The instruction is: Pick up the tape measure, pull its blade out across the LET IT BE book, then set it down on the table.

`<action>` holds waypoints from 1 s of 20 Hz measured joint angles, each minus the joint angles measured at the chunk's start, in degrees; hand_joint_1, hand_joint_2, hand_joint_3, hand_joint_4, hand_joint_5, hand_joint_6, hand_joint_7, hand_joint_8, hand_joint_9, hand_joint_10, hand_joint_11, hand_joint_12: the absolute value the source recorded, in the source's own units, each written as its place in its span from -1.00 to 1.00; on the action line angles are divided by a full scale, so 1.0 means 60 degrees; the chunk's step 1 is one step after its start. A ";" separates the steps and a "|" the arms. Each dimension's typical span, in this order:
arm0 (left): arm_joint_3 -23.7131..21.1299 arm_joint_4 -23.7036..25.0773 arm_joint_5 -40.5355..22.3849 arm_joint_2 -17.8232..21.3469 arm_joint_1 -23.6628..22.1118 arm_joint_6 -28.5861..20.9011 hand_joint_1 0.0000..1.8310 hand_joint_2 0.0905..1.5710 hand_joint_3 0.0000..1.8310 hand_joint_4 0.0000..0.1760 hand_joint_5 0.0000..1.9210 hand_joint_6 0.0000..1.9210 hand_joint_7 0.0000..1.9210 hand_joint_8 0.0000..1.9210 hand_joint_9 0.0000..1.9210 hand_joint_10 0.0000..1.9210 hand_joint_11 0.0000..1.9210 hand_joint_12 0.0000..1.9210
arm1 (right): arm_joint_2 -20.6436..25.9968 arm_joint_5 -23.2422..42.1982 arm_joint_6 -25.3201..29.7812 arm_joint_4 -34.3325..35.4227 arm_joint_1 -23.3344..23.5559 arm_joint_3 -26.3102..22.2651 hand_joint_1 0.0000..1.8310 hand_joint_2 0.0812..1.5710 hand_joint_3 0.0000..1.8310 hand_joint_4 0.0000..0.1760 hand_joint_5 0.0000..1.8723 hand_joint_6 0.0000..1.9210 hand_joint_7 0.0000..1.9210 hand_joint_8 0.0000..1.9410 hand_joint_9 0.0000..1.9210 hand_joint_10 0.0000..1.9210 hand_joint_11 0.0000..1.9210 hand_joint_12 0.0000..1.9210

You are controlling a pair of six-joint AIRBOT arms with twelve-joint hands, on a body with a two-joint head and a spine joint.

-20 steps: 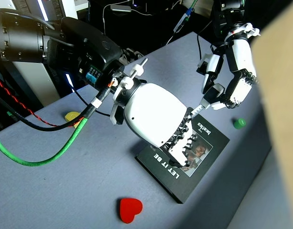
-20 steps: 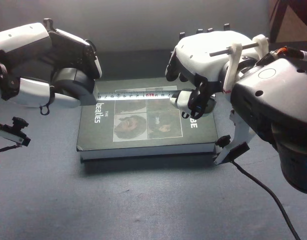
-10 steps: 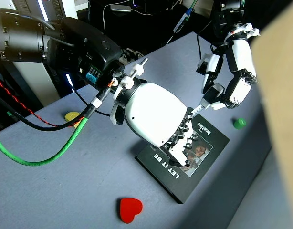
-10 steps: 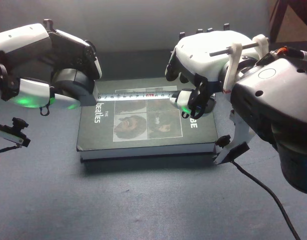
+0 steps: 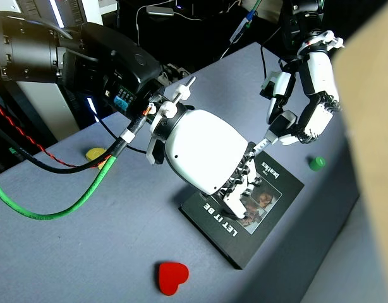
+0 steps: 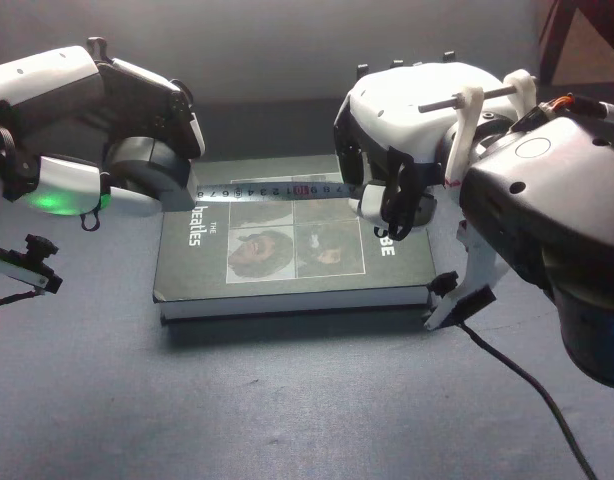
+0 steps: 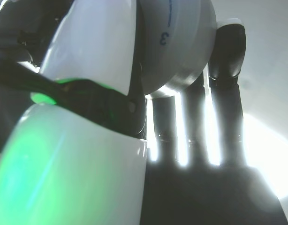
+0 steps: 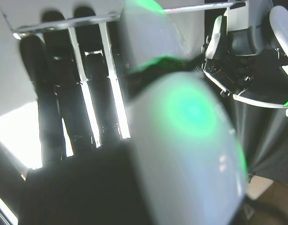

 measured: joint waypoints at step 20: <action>0.0000 -0.0018 -0.0240 -0.0062 0.0007 -0.0146 0.63 0.37 -1.00 -1.00 -0.14 0.11 0.02 -0.19 0.06 0.02 -0.12 0.57 | 0.1191 -0.0117 0.0058 -0.0058 -0.0040 -0.0590 0.49 0.41 -1.00 -1.00 -0.11 0.10 0.07 -0.03 -0.11 0.36 -0.25 0.33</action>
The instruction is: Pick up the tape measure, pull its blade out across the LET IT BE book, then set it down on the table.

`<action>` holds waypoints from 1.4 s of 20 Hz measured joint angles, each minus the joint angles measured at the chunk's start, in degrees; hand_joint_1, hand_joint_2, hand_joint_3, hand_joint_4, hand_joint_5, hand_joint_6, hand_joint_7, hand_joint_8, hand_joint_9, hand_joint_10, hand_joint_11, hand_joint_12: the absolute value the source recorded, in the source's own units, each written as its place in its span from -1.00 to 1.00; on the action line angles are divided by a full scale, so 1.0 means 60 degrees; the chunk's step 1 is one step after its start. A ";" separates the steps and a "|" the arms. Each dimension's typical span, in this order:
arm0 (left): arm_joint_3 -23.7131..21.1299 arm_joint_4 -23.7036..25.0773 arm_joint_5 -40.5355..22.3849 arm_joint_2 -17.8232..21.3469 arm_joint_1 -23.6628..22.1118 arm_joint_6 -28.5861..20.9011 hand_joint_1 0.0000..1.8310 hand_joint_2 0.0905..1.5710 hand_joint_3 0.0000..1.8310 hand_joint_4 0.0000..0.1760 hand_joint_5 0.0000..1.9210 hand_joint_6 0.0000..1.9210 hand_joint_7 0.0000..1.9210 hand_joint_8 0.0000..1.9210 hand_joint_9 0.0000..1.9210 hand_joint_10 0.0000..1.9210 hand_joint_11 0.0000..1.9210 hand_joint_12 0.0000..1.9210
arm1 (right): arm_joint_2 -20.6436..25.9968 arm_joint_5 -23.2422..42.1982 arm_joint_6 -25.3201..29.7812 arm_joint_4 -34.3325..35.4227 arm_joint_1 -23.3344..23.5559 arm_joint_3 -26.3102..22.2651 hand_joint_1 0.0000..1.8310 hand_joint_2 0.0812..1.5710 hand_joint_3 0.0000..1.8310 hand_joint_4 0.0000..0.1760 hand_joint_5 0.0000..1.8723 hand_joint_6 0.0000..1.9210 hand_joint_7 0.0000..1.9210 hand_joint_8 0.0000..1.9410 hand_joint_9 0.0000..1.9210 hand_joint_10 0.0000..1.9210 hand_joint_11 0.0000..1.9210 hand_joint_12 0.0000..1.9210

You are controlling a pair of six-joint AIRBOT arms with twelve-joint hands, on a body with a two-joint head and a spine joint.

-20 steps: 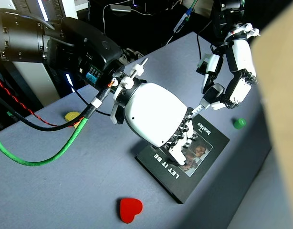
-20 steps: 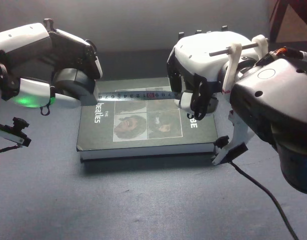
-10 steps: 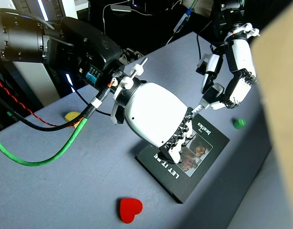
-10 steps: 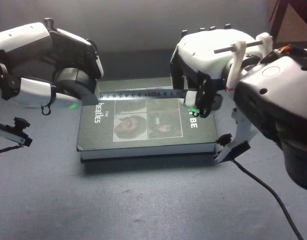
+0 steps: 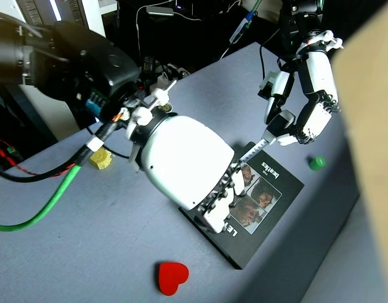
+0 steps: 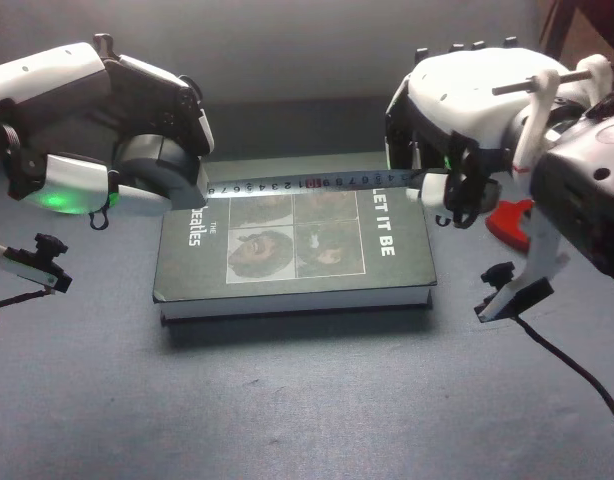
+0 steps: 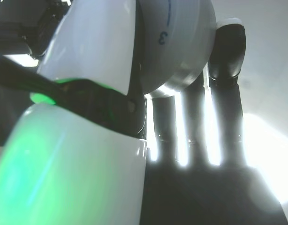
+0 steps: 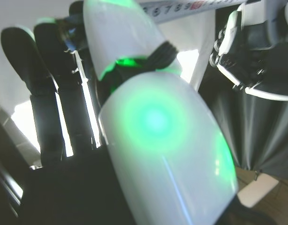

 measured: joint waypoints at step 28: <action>0.0015 -0.0015 -0.0142 -0.0153 -0.0025 -0.0069 0.63 0.37 -1.00 -1.00 -0.12 0.11 0.02 -0.20 0.06 0.02 -0.12 0.56 | 0.1854 -0.0750 0.0160 -0.0189 -0.0229 -0.0197 0.49 0.42 -1.00 -1.00 -0.11 0.11 0.07 -0.01 -0.14 0.39 -0.26 0.35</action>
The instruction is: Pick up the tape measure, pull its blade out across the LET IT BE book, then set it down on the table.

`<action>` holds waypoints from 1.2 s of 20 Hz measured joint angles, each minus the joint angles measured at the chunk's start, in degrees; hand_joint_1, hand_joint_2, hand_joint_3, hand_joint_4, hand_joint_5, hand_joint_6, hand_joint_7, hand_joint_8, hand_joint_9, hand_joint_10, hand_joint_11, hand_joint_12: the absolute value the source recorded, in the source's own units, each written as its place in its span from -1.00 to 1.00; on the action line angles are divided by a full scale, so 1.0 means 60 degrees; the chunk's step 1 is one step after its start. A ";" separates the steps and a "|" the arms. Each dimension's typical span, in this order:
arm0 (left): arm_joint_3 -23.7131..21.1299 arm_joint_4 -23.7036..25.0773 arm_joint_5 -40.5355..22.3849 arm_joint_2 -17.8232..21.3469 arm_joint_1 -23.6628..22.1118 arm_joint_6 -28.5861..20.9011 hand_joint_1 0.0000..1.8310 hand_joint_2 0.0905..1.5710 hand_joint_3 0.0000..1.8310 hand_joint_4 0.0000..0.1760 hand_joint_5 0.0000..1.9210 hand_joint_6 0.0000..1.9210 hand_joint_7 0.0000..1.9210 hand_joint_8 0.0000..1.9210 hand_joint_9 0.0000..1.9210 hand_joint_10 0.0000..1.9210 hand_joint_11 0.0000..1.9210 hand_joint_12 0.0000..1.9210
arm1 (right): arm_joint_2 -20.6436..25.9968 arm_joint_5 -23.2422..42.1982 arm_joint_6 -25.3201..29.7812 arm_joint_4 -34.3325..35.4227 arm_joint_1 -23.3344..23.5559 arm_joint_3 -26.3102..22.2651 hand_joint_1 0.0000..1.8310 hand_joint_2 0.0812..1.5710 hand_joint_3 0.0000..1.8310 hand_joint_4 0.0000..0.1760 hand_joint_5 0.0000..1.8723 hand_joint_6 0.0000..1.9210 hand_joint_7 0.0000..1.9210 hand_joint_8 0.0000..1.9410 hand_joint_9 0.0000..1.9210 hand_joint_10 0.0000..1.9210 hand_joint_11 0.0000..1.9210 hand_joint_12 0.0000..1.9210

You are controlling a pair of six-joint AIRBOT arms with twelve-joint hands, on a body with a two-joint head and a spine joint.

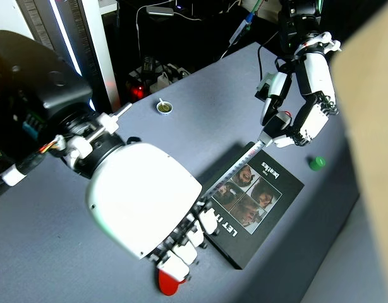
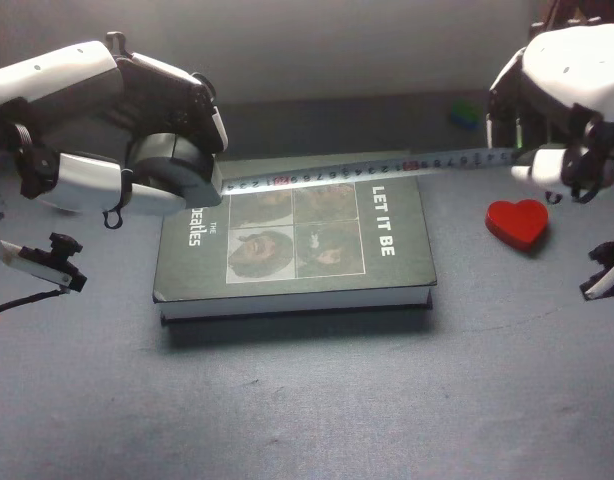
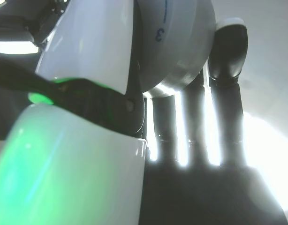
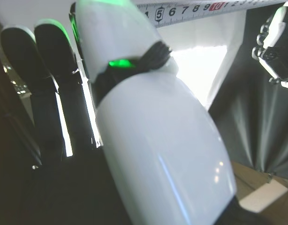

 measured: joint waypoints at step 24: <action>0.0000 -0.0011 -0.0095 -0.0004 -0.0015 -0.0029 0.63 0.37 -1.00 -1.00 -0.14 0.11 0.02 -0.19 0.06 0.02 -0.12 0.57 | 0.0630 -0.0171 0.0073 0.0004 0.0000 0.0149 0.49 0.42 -1.00 -1.00 -0.12 0.10 0.05 0.01 -0.11 0.38 -0.24 0.35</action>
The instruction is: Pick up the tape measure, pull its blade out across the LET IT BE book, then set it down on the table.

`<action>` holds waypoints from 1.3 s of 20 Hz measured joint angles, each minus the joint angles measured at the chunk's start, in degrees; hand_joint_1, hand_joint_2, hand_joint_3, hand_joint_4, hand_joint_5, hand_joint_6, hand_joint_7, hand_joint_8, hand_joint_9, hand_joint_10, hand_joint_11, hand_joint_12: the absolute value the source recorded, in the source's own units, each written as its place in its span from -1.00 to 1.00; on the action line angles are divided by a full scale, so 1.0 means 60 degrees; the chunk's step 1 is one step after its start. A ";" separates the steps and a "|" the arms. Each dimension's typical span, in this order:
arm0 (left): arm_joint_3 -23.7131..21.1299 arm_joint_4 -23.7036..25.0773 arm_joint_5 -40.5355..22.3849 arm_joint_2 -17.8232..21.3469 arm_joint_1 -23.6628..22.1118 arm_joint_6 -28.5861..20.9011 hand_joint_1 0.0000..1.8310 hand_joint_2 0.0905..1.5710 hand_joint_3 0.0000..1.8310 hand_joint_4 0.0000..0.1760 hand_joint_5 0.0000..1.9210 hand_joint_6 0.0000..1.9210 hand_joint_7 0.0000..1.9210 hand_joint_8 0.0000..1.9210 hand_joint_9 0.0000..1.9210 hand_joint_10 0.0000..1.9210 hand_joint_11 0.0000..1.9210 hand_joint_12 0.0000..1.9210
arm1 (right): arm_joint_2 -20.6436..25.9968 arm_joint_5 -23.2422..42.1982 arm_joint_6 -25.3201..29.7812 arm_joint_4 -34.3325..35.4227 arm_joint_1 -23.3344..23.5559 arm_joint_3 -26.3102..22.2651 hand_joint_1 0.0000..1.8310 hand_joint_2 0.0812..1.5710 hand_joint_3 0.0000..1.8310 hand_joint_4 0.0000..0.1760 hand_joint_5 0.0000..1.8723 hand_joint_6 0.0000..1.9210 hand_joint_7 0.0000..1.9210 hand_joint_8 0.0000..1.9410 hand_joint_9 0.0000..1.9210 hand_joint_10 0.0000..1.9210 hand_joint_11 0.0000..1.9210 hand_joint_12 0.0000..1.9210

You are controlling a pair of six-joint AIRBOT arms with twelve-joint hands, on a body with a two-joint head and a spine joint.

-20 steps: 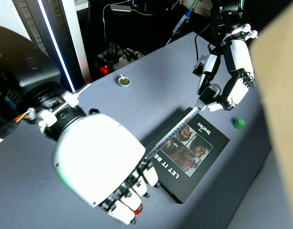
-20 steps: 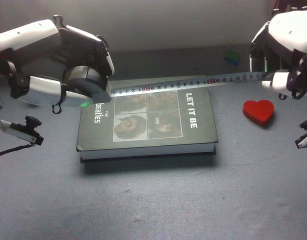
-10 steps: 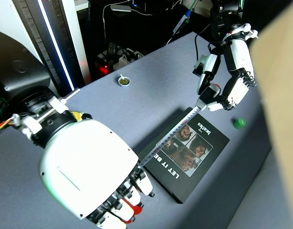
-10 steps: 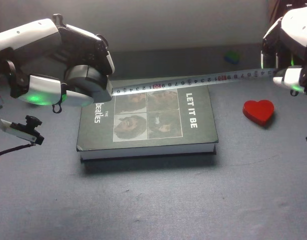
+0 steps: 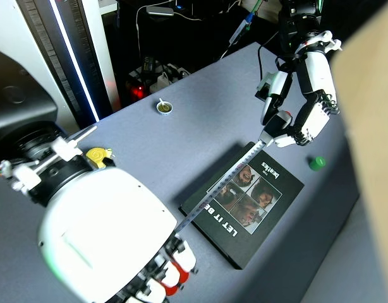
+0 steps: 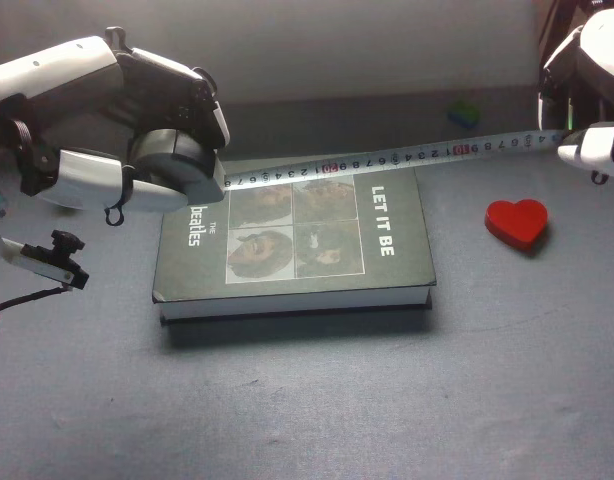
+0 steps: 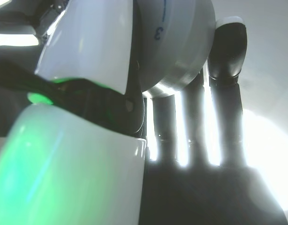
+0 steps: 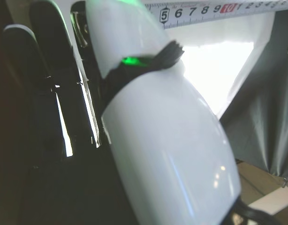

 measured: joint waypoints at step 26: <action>0.0240 0.0331 -0.0015 0.0033 0.0033 0.0149 0.63 0.36 -1.00 -1.00 -0.12 0.10 0.03 -0.22 0.08 0.00 -0.11 0.56 | -0.0576 0.0670 -0.0015 -0.0831 -0.0732 -0.0102 -1.00 0.31 -1.00 -1.00 -0.97 -1.00 -0.97 -1.00 -0.98 -1.00 -1.00 -0.55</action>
